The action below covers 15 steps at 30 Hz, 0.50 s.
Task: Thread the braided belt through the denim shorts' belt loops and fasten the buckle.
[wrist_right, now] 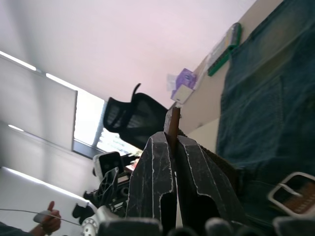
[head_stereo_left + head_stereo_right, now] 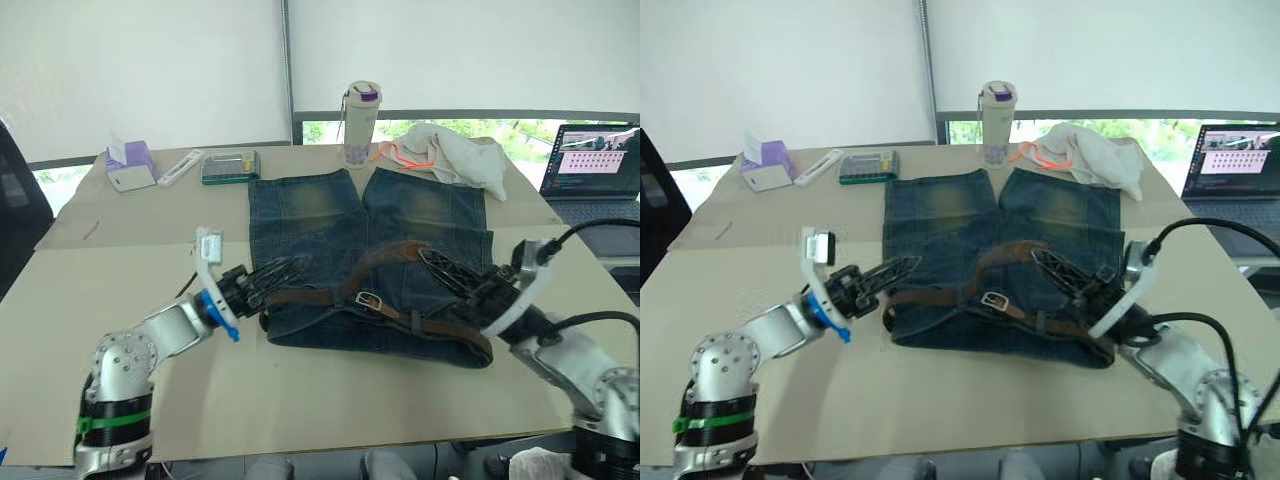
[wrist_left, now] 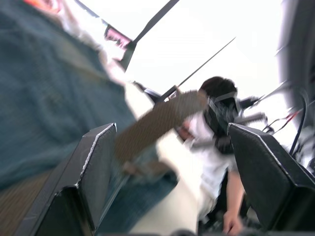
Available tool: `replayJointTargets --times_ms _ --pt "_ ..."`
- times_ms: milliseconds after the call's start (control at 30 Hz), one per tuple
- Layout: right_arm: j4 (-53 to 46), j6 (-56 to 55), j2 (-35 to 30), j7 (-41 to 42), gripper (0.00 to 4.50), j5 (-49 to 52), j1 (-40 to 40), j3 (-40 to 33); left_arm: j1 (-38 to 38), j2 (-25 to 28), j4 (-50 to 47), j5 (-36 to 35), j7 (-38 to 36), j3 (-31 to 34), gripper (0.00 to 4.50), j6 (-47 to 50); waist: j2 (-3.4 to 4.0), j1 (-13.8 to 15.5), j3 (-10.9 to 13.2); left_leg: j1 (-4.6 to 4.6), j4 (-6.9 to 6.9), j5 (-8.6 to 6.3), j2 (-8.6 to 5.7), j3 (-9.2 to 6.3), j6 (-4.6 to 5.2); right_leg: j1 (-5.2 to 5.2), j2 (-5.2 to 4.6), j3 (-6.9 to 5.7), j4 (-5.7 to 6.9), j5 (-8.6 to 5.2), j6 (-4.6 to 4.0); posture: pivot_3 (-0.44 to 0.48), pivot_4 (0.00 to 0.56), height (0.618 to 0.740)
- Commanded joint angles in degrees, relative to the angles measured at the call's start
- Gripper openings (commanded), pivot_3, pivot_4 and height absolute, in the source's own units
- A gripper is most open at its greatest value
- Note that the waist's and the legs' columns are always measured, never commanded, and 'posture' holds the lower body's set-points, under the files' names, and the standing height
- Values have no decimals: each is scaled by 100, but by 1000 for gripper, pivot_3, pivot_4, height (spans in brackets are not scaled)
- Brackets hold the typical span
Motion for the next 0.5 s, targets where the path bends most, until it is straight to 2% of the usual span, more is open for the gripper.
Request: replayJointTargets --times_ms 33,233,367,500 --pt "-582 -719 440 -514 0 389 -244 419 -306 -484 -283 -1294 1005 -147 3867 -200 0 7 0 0 0 0 -1 -6 0 0 -3 1 0 0 1 0 150 740" --pt "-888 -1251 761 -870 0 197 -253 868 194 -994 -422 -2984 2568 -538 3867 -697 2 9 -1 2 1 0 -4 -13 0 -3 -7 7 0 2 2 0 150 740" --pt "-944 -1354 701 -757 0 48 -120 946 615 -878 -584 -3126 2897 -919 3867 -525 3 21 -1 3 2 0 -7 -12 0 -2 -3 6 1 3 2 0 150 740" --pt "-930 -1371 564 -617 0 91 -72 919 587 -860 -423 -3126 2856 -1112 3867 -535 4 32 -2 2 6 1 -12 -9 0 -1 -4 2 0 3 1 0 150 740"
